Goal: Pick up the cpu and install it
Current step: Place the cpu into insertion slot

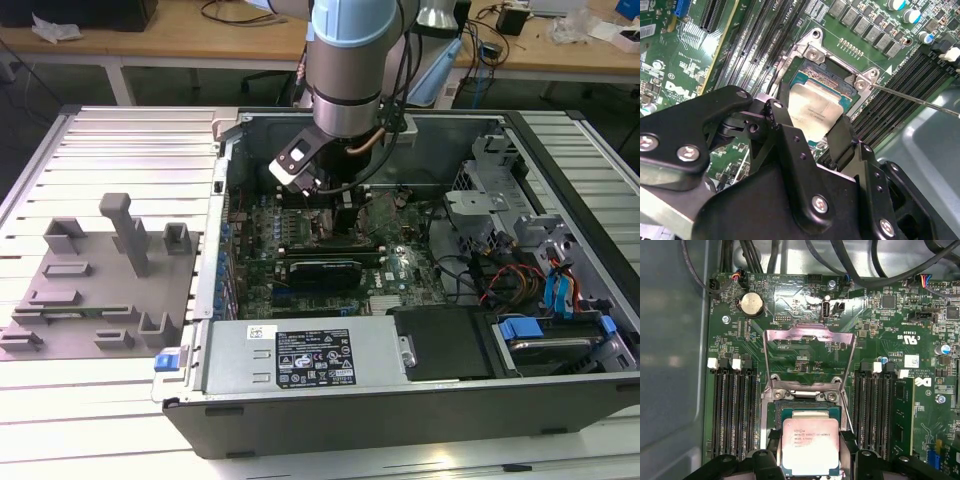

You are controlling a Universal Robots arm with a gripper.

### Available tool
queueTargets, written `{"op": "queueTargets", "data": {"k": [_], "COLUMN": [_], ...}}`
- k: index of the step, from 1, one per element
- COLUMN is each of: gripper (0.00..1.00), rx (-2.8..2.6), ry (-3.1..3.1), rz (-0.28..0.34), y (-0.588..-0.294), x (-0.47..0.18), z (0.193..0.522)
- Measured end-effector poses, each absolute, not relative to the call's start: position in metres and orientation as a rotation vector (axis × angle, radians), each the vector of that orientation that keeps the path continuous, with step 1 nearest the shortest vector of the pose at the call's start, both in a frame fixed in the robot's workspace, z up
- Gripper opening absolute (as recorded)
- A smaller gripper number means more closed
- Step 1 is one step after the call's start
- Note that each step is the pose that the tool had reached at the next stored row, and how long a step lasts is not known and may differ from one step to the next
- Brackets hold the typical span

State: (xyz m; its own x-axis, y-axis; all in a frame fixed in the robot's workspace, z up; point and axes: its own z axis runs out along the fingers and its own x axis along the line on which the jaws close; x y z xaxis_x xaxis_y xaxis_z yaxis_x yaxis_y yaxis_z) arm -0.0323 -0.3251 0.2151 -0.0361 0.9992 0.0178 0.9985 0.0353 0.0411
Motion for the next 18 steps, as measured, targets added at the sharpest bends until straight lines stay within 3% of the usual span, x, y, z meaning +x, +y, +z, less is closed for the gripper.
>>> {"op": "queueTargets", "data": {"k": [18], "gripper": [0.54], "rx": [2.170], "ry": [2.249], "rz": [0.066], "y": [-0.322], "x": [-0.033], "z": [0.203]}}
